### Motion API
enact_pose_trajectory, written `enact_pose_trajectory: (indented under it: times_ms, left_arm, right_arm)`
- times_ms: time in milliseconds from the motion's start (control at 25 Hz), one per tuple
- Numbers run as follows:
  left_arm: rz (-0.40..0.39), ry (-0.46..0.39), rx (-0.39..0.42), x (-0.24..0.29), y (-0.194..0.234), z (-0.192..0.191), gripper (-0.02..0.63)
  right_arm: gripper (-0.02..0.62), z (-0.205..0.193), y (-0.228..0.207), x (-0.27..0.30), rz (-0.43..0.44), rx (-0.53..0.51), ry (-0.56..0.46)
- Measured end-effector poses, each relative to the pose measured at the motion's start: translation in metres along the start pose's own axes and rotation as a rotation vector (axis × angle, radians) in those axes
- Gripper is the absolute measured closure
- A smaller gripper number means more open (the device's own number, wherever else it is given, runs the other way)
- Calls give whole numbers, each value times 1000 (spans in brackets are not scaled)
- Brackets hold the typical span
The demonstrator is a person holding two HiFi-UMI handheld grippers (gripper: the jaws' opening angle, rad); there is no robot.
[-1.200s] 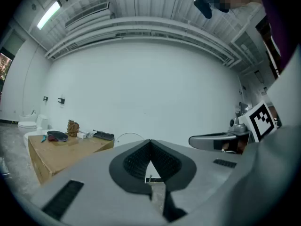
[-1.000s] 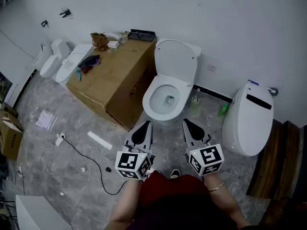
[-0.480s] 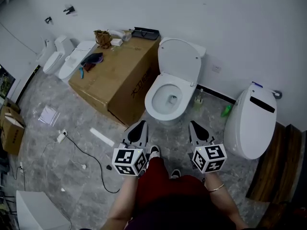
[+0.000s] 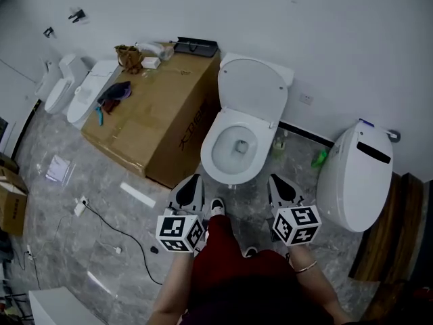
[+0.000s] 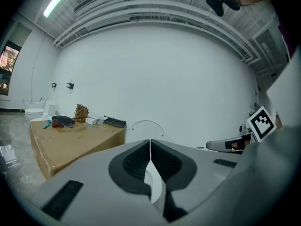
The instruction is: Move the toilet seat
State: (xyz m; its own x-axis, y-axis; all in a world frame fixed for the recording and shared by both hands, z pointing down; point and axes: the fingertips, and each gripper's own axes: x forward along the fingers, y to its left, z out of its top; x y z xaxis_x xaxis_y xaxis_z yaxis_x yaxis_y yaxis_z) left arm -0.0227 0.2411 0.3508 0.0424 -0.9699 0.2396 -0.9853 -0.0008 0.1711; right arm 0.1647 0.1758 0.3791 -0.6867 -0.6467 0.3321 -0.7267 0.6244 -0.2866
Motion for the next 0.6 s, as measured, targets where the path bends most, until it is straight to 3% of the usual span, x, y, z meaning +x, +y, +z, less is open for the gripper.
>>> enact_pose_trajectory:
  times_ms: [280, 600]
  left_arm:
    - [-14, 103, -22, 75, 87, -3, 578]
    - [-87, 211, -32, 158, 162, -4, 578]
  right_arm:
    - [578, -16, -14, 96, -94, 93, 119]
    - [578, -24, -29, 172, -230, 215, 195]
